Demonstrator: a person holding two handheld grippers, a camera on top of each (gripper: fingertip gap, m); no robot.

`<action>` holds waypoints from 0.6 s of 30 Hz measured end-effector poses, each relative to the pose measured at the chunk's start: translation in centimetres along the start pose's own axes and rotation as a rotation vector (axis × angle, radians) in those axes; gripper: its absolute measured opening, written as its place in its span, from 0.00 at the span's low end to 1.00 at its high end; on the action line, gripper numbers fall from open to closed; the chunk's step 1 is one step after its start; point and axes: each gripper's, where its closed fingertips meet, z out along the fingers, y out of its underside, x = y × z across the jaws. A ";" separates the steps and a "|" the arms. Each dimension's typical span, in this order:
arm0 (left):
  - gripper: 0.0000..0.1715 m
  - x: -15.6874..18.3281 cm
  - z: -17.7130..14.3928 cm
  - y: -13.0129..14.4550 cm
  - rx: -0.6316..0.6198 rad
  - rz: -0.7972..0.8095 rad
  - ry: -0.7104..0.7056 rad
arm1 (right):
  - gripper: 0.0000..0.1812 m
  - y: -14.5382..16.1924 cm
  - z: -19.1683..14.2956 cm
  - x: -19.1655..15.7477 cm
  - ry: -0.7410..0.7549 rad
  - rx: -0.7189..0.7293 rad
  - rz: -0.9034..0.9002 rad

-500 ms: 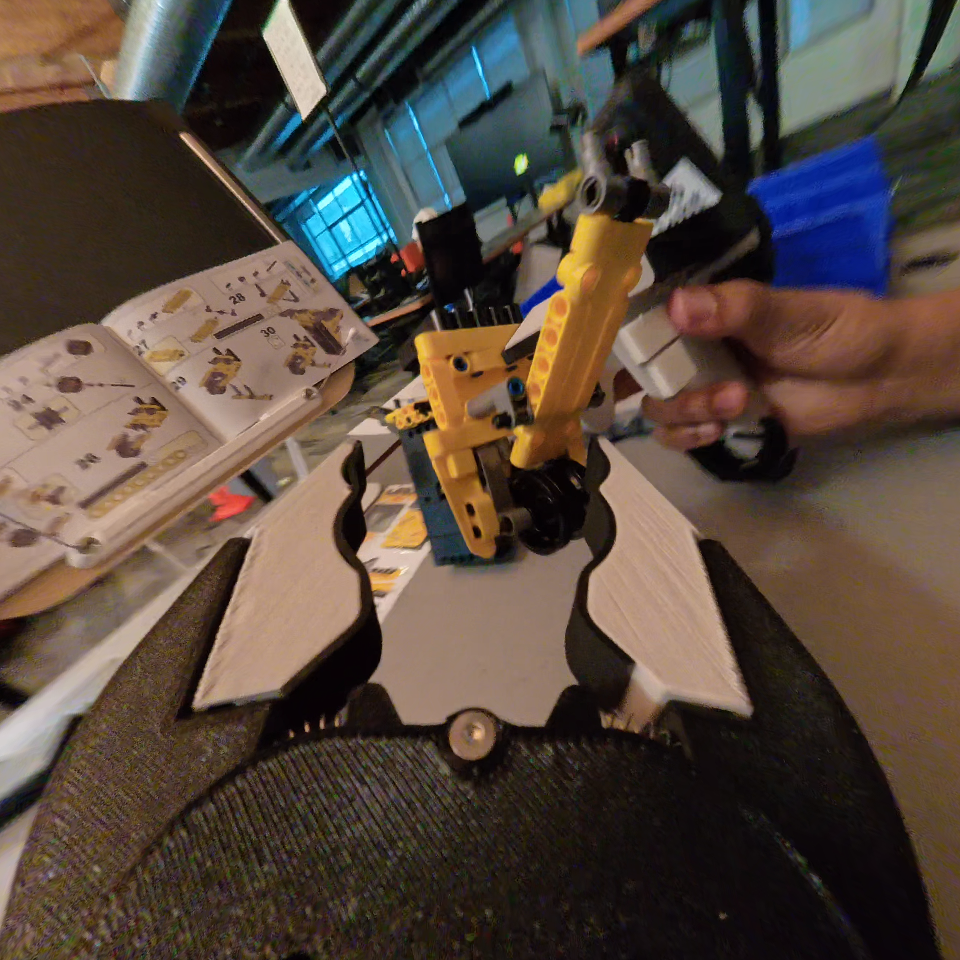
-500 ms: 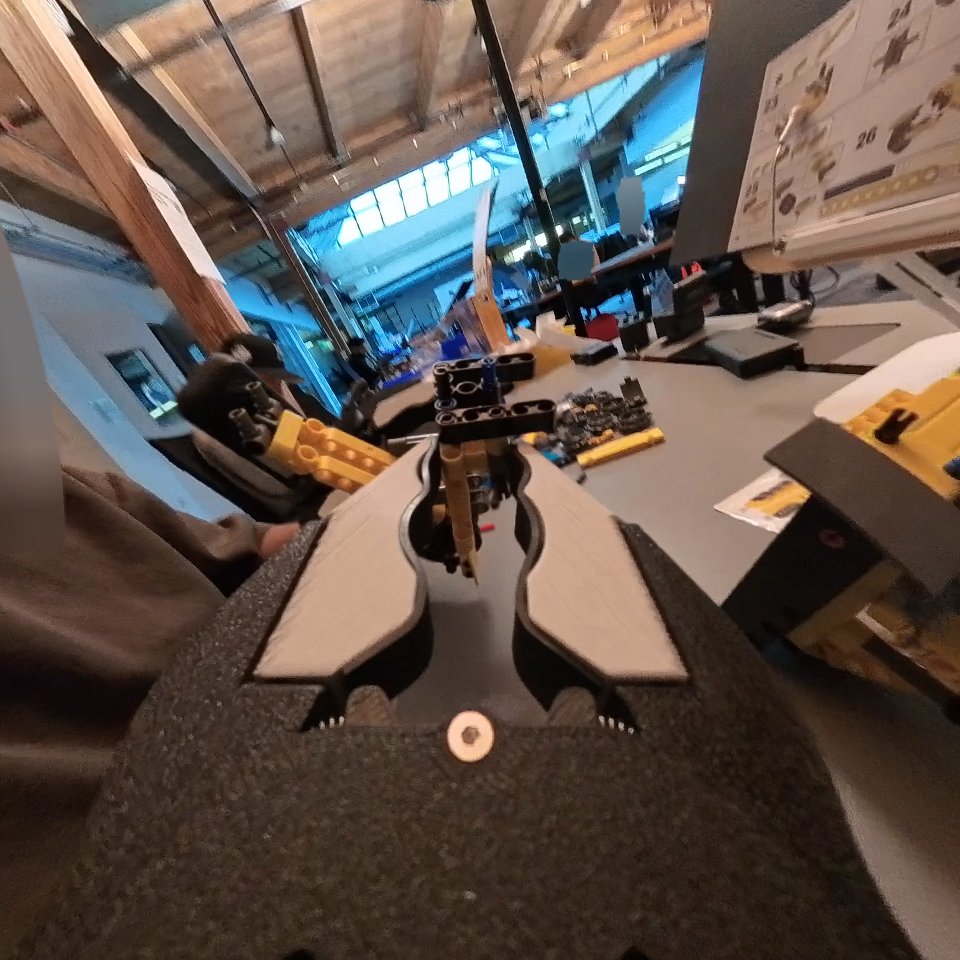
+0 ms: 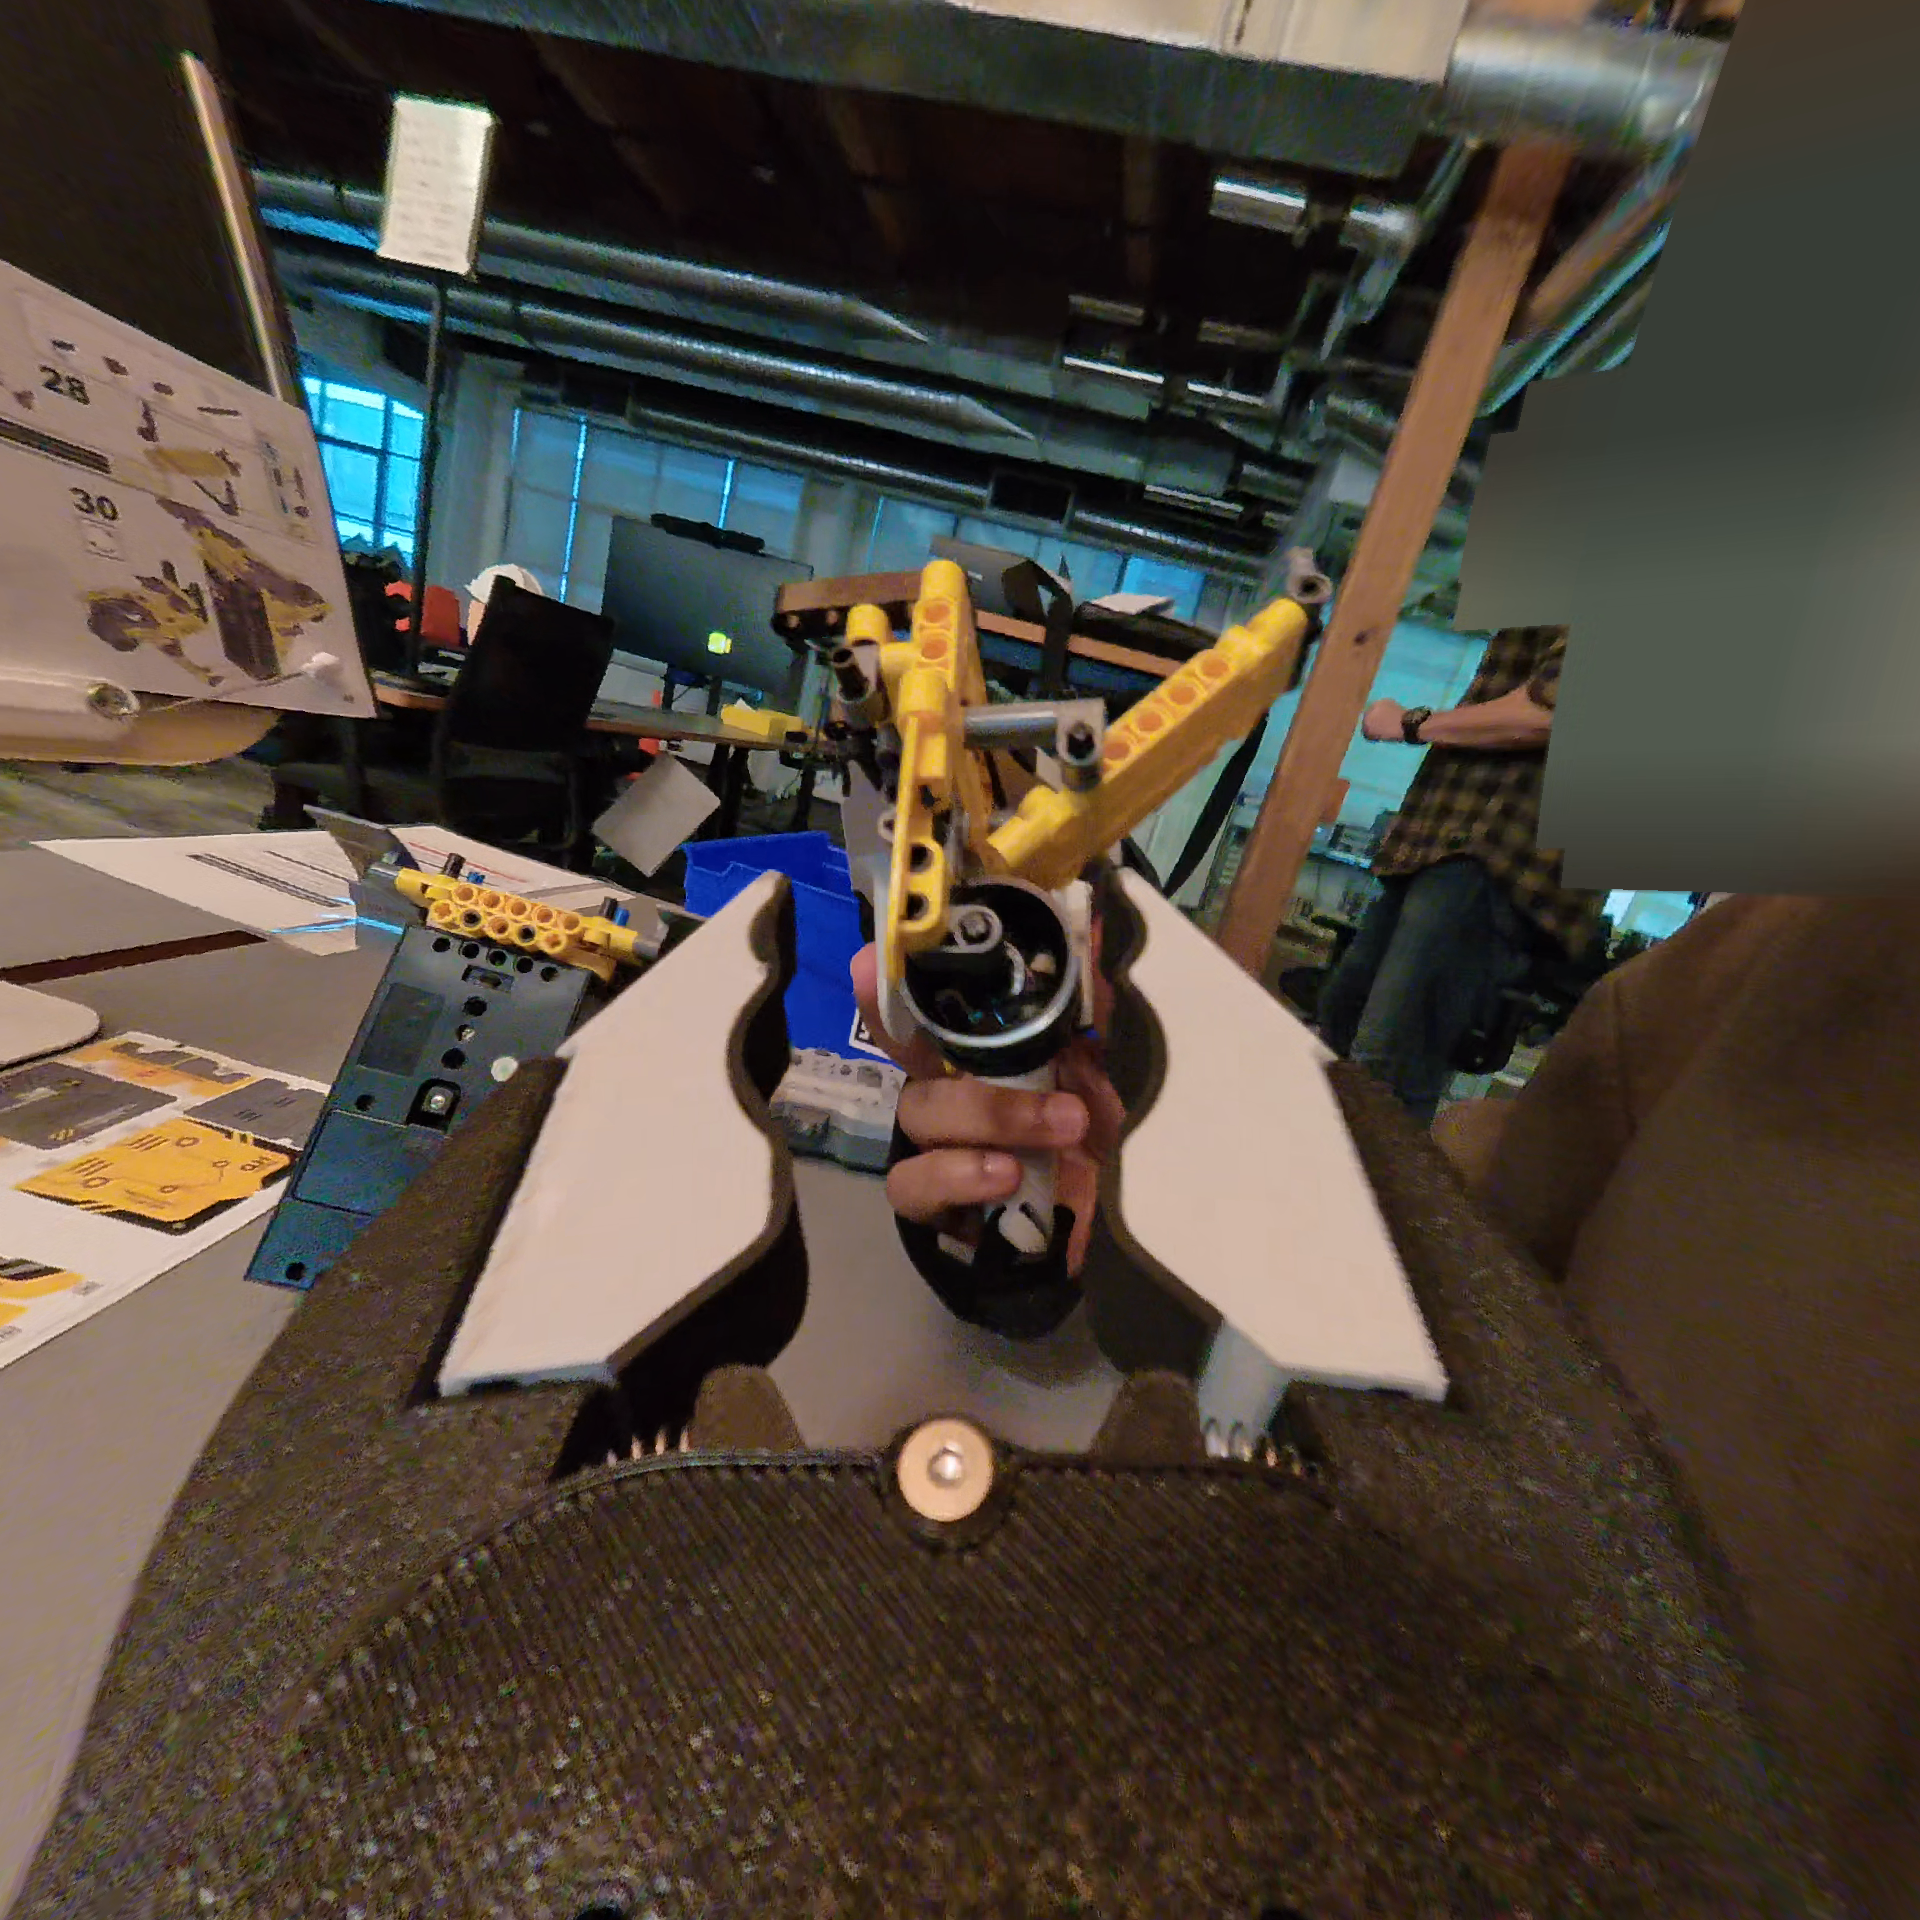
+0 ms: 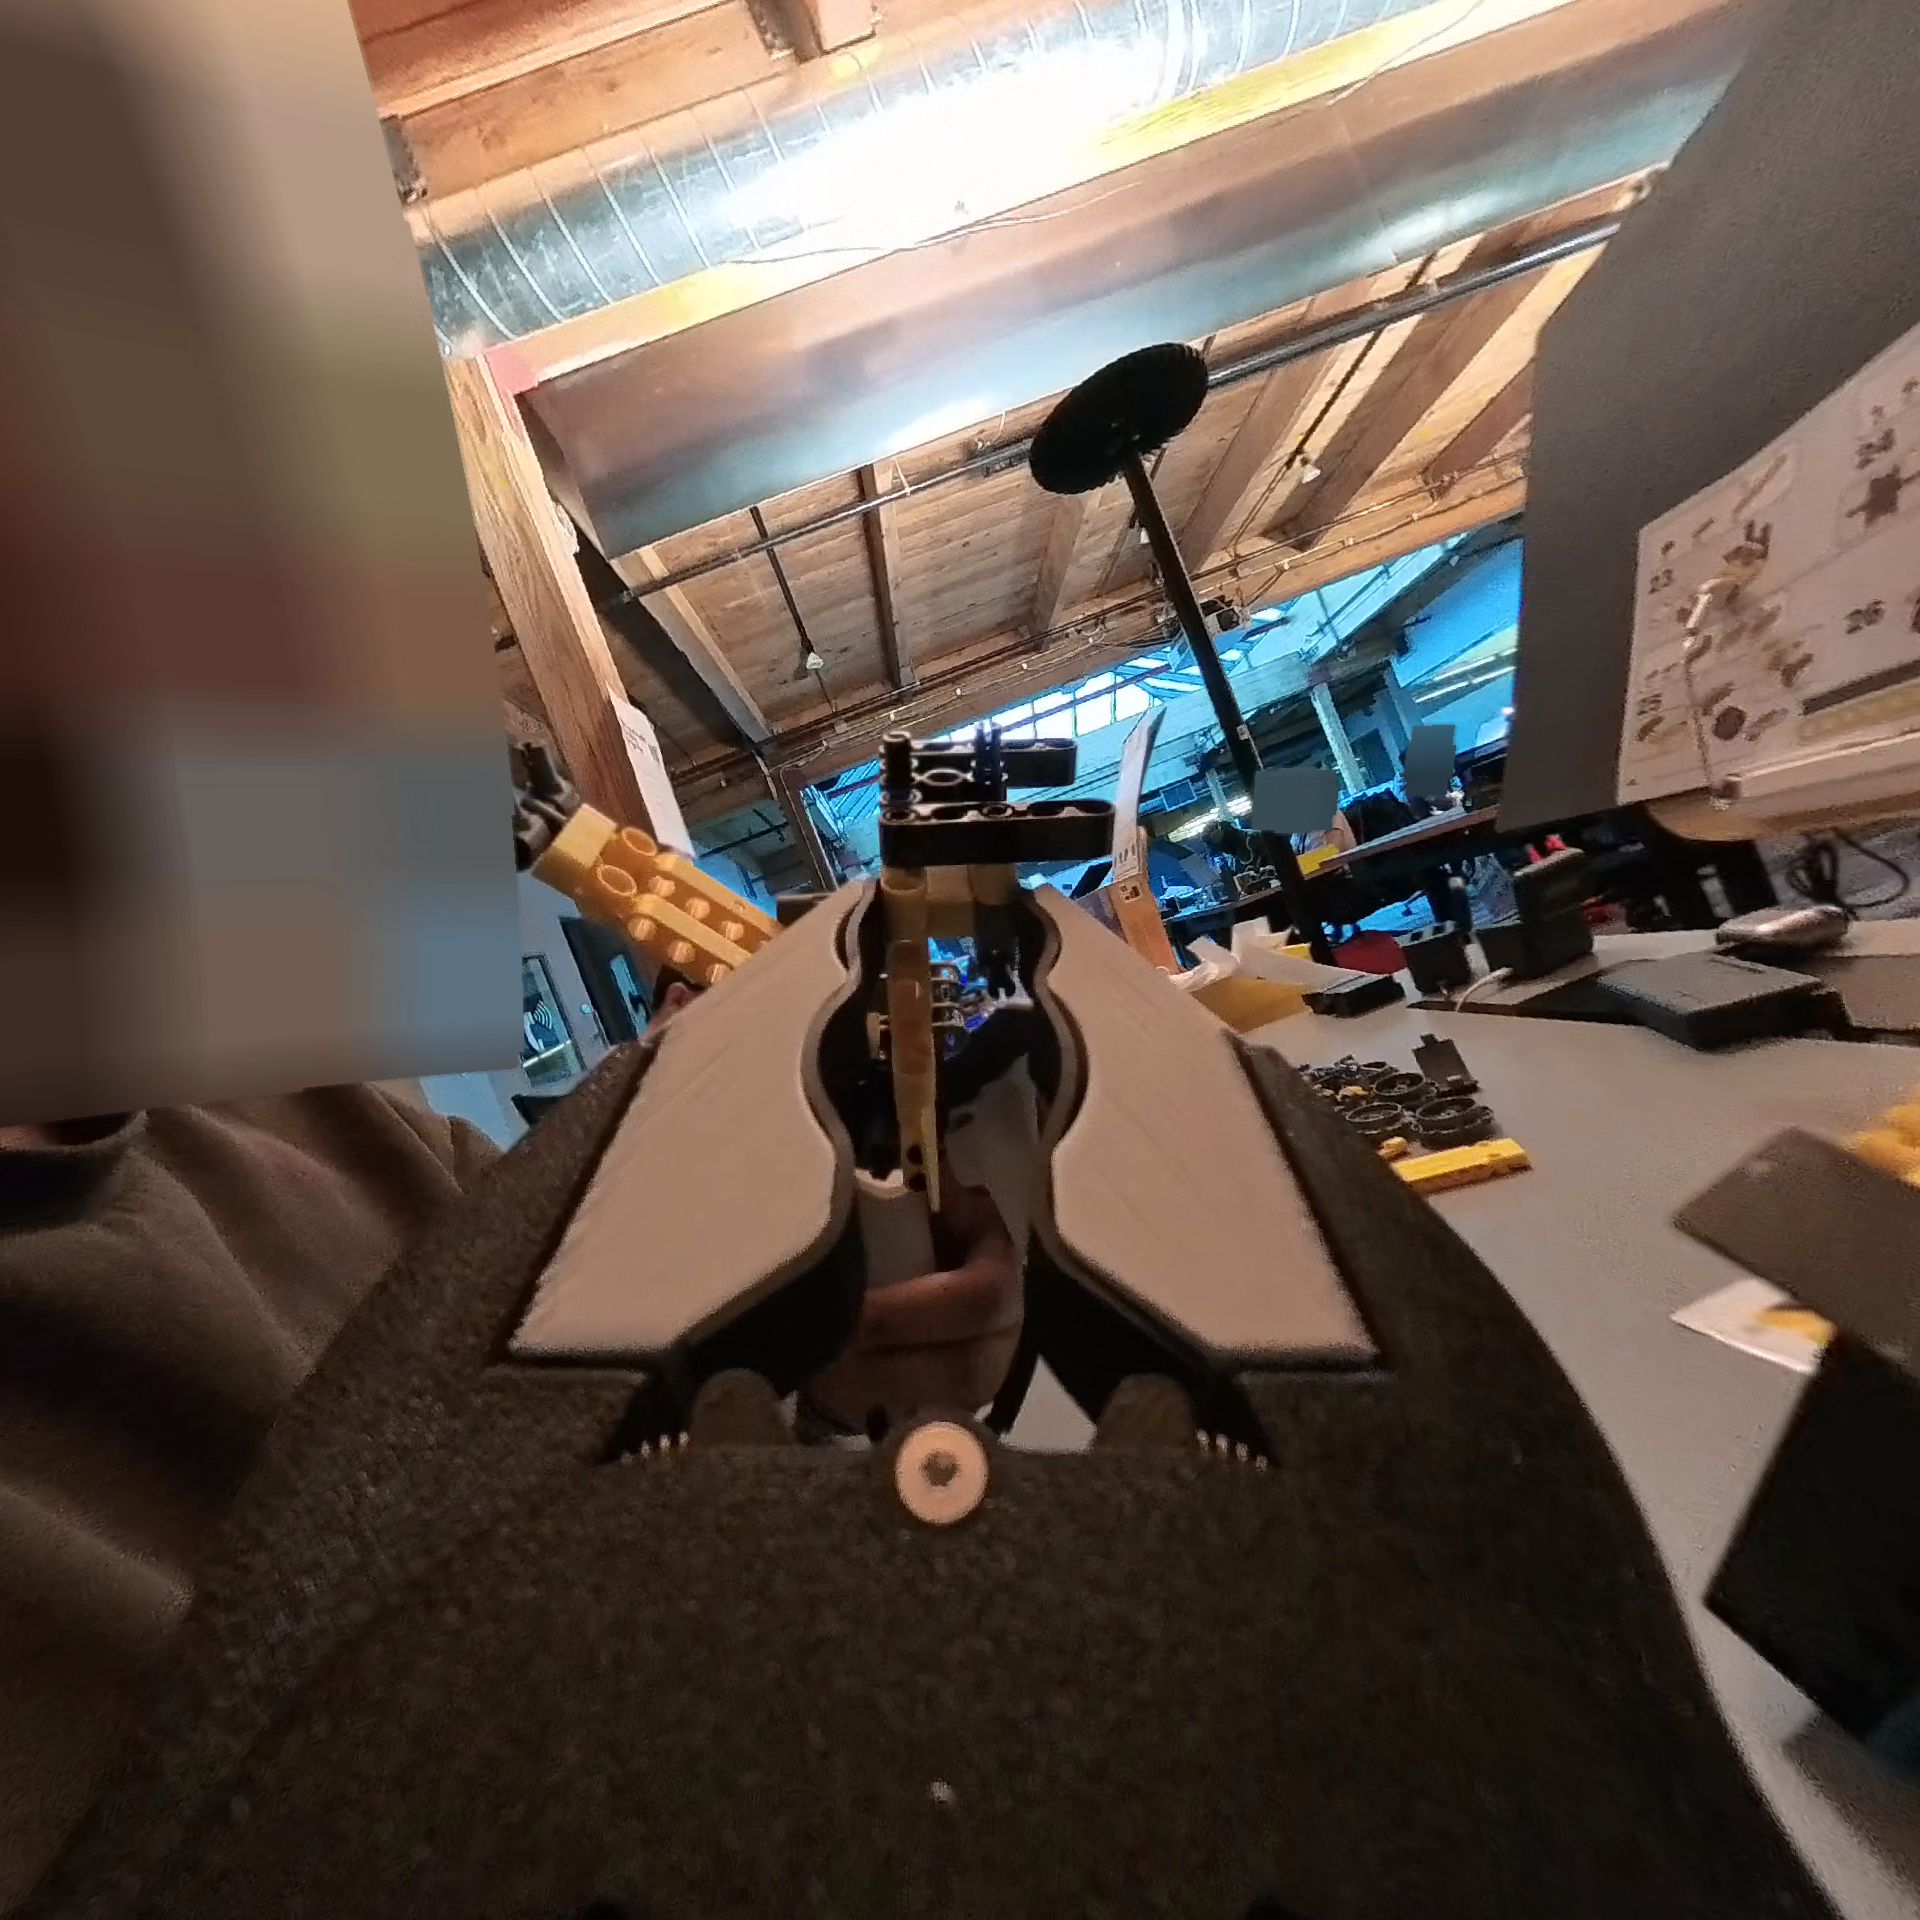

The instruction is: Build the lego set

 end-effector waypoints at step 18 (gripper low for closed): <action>0.16 -4.7 -3.0 -3.8 0.017 0.366 -0.210 | 0.26 -1.0 -1.5 3.1 0.194 -0.091 -0.058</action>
